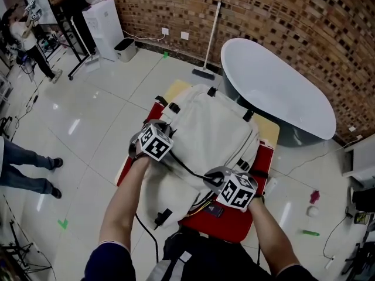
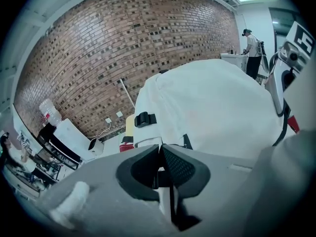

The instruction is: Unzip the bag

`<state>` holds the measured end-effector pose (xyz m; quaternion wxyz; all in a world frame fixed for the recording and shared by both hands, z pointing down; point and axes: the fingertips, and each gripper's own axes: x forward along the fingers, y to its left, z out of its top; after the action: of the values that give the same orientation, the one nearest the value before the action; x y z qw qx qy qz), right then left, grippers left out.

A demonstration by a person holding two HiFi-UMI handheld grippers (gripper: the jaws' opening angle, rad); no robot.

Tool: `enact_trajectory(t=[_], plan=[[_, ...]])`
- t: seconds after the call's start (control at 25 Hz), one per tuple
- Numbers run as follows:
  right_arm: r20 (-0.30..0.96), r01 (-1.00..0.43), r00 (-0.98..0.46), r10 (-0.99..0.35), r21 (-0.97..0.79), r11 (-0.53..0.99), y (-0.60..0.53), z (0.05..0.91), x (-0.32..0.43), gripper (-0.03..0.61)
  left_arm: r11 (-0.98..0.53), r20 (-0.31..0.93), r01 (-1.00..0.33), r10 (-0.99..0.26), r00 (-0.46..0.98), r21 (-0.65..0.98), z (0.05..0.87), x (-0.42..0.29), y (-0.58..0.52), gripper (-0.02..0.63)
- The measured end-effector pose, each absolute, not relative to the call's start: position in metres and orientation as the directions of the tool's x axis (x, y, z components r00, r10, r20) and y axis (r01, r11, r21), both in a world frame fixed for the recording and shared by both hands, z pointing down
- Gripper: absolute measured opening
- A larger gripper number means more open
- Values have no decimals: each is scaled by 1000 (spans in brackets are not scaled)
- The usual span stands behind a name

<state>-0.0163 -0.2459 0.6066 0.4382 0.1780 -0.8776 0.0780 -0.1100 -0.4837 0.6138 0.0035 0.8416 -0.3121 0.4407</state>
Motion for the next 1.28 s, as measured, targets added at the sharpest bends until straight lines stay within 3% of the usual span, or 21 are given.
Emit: enact_trajectory(t=[0.12, 0.24, 0.36, 0.52, 0.76, 1.08, 1.2, 1.28], plan=[[790, -399, -558, -256, 16, 917, -249, 608, -15, 52, -803, 758, -548, -503, 415, -233, 615, -117, -475, 36], [778, -431, -564, -276, 8, 903, -250, 609, -14, 92, -791, 762, -581, -494, 419, -193, 613, -130, -462, 104], [765, -455, -570, -299, 9, 890, -253, 603, -10, 132, -761, 751, -623, -517, 411, -184, 603, -151, -452, 109], [734, -485, -582, -349, 31, 874, -256, 586, -5, 132, -713, 725, -679, -560, 402, -174, 580, -182, -432, 109], [670, -513, -608, -426, 78, 855, -260, 554, -4, 96, -637, 657, -748, -646, 388, -186, 531, -216, -402, 107], [546, -591, -639, -542, 102, 800, -265, 513, -10, 12, -583, 455, -810, -737, 500, -54, 469, -187, -347, 100], [495, -621, -648, -579, 97, 778, -265, 497, -16, 6, -589, 386, -808, -741, 550, 19, 456, -169, -325, 76], [459, -640, -657, -598, 78, 764, -265, 489, -19, 6, -598, 346, -801, -743, 573, 43, 451, -160, -314, 25]])
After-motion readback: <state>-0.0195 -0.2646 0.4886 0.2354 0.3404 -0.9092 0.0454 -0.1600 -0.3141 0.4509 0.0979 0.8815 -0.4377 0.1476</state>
